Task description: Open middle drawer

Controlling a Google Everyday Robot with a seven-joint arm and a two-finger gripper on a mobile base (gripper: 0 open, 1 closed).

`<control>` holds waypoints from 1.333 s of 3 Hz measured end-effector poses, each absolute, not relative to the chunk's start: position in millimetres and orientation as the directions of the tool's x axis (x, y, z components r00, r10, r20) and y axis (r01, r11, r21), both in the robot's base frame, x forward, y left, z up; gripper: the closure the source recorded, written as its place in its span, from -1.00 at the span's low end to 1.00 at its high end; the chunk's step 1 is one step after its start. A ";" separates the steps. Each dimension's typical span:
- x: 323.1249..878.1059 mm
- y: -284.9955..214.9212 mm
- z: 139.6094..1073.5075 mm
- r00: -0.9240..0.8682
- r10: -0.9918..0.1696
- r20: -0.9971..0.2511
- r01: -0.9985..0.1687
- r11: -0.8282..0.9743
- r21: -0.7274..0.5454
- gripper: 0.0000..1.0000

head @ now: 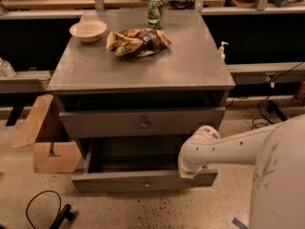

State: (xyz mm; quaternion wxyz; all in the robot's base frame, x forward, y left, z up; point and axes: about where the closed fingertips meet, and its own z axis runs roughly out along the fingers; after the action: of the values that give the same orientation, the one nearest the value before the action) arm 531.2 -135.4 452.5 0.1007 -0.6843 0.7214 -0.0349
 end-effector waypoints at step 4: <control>509.1 -150.5 424.4 -0.164 -0.983 -0.085 -0.983 0.171 -0.071 -0.17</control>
Offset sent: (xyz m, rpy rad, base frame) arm 0.0000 0.0000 0.0008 0.0000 0.0000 0.0000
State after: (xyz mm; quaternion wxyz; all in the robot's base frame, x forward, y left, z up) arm 509.1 -150.5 424.4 0.0555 -0.6440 0.7630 0.0001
